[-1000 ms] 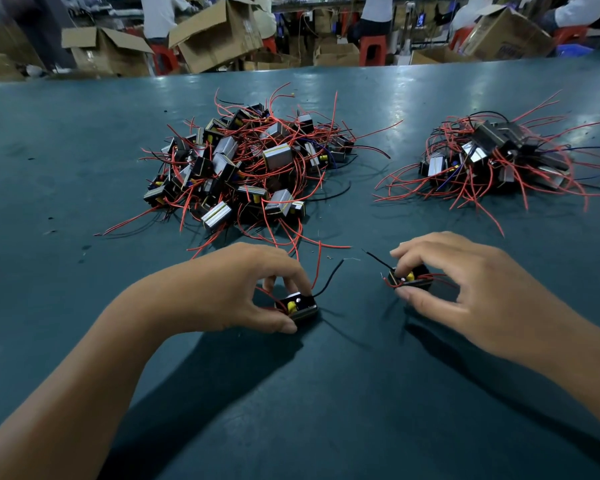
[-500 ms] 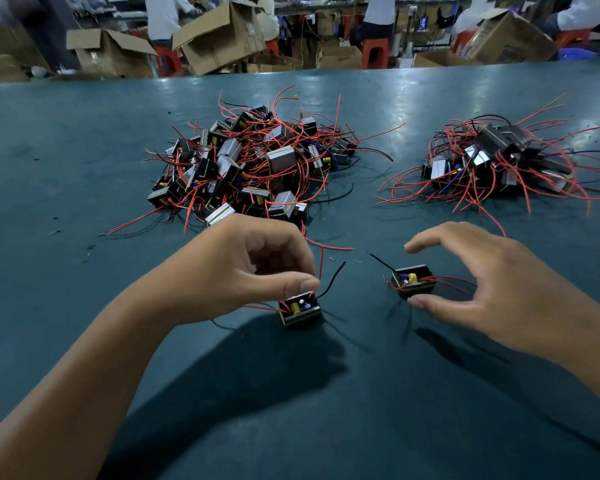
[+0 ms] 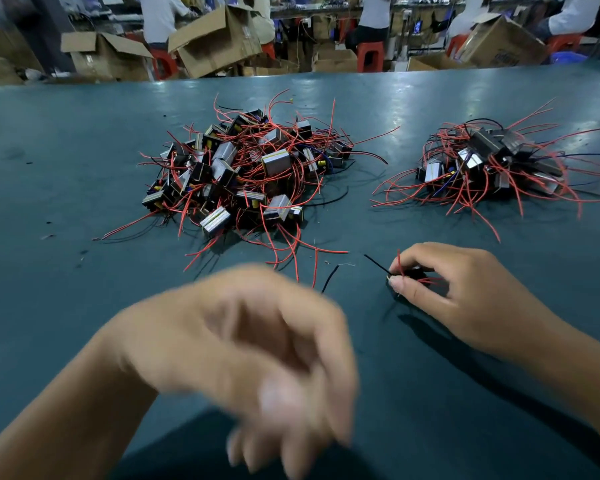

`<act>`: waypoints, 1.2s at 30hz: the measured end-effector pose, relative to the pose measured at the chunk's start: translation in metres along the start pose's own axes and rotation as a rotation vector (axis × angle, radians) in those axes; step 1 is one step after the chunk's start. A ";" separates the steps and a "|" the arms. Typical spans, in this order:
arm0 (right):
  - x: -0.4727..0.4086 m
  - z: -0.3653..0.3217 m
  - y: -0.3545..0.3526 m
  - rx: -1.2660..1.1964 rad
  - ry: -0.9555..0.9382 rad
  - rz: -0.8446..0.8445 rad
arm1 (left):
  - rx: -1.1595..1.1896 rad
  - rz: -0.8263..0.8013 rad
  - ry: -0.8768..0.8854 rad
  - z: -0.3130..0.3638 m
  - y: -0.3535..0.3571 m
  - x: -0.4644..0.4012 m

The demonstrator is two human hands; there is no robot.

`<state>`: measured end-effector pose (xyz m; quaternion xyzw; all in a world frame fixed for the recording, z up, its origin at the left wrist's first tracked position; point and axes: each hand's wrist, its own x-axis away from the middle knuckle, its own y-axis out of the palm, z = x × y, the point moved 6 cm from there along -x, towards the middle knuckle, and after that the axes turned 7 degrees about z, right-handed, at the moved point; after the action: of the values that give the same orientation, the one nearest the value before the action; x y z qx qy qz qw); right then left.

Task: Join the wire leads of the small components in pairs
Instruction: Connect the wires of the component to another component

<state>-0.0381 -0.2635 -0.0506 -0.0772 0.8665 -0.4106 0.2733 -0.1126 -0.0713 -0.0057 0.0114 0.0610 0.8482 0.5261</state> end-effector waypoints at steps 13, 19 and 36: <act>0.003 0.006 -0.003 -0.153 0.074 -0.230 | 0.025 0.877 -0.080 -0.091 -0.010 -0.055; 0.002 0.013 -0.003 -0.158 0.135 -0.228 | -0.199 0.946 0.012 -0.083 -0.016 -0.048; 0.001 0.021 -0.001 -0.113 0.217 -0.081 | -0.525 0.697 -0.118 -0.080 -0.007 -0.050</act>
<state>-0.0281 -0.2787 -0.0612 -0.0823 0.9088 -0.3779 0.1563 -0.0904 -0.1202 -0.0840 -0.0545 -0.1940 0.9596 0.1963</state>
